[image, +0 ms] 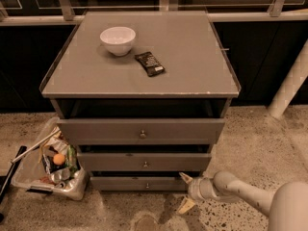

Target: Open bottom drawer

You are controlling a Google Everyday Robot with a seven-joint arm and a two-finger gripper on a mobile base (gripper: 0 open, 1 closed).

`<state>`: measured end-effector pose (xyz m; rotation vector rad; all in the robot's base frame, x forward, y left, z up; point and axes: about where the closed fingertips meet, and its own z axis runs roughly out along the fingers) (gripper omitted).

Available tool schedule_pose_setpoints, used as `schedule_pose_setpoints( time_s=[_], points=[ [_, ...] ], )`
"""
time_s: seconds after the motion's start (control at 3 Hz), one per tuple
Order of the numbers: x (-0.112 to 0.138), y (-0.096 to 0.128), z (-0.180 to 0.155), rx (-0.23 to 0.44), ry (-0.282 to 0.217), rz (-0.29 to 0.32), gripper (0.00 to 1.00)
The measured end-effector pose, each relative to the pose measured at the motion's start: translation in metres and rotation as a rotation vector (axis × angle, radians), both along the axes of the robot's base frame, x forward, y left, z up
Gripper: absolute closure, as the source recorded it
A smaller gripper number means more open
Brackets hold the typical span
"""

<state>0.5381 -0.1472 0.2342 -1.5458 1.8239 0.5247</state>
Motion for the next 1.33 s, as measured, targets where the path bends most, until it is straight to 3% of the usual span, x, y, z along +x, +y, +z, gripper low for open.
schedule_pose_setpoints(
  time_s=[1.0, 1.33],
  points=[
    [0.033, -0.001, -0.019, -0.091, -0.14, -0.017, 0.0],
    [0.042, 0.002, -0.03, -0.11, -0.18, 0.007, 0.0]
  ],
)
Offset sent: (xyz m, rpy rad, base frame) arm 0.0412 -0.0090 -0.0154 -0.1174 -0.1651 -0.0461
